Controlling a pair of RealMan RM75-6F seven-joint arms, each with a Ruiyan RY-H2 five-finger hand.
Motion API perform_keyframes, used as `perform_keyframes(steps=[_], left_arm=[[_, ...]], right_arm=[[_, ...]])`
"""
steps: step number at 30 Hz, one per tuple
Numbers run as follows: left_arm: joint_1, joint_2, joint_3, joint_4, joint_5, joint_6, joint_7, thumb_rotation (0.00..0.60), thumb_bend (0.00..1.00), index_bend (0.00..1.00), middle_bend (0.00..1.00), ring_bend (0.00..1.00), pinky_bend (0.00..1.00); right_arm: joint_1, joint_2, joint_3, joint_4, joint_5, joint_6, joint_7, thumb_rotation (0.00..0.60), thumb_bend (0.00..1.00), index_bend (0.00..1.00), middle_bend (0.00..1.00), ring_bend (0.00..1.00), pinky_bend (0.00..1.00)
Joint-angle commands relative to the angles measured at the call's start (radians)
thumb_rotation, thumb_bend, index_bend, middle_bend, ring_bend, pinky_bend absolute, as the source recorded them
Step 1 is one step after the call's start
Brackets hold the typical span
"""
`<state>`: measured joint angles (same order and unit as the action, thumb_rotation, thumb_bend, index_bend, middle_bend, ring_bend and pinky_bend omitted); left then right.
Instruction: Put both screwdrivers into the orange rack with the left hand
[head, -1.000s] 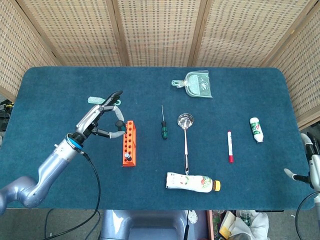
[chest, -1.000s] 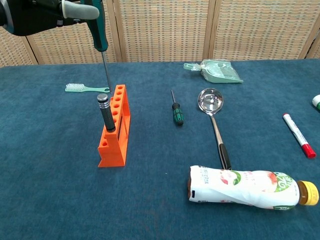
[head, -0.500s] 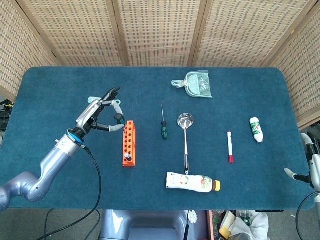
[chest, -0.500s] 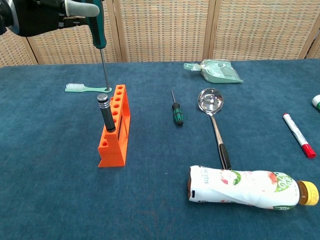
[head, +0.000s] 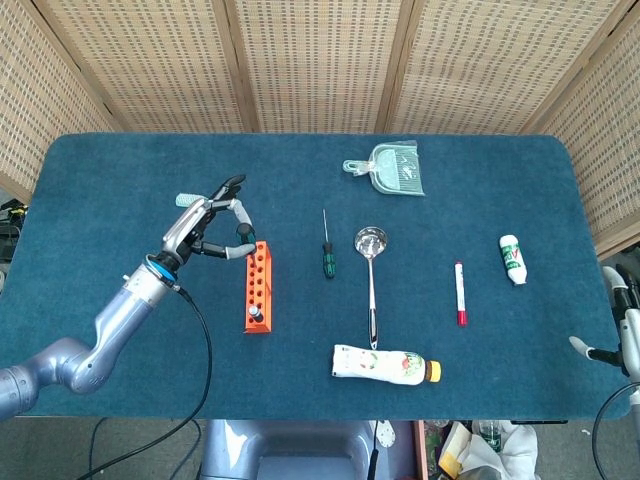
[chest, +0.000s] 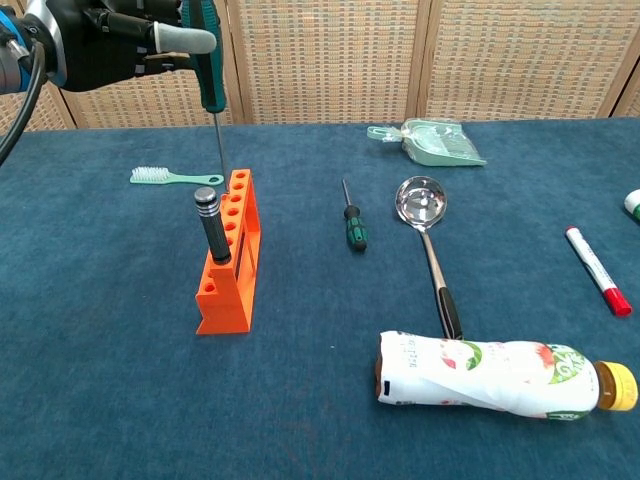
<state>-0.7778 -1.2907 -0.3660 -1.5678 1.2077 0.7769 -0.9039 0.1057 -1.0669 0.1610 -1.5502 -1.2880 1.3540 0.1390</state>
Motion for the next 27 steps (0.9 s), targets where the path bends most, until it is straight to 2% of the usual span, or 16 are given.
perform_keyframes(steps=[1, 27], left_arm=[[-0.002, -0.002, -0.002, 0.002, -0.007, -0.008, -0.001, 0.6, 0.49, 0.7, 0.0, 0.0, 0.0], [-0.001, -0.022, -0.006, 0.02, 0.016, -0.024, -0.026, 0.6, 0.49, 0.7, 0.0, 0.0, 0.0]], right_arm=[[0.0, 0.001, 0.001, 0.001, 0.0, 0.0, 0.004, 0.6, 0.0, 0.0, 0.0, 0.0, 0.0], [-0.001, 0.004, 0.002, 0.004, 0.0, -0.001, 0.013, 0.6, 0.0, 0.0, 0.0, 0.0, 0.0]])
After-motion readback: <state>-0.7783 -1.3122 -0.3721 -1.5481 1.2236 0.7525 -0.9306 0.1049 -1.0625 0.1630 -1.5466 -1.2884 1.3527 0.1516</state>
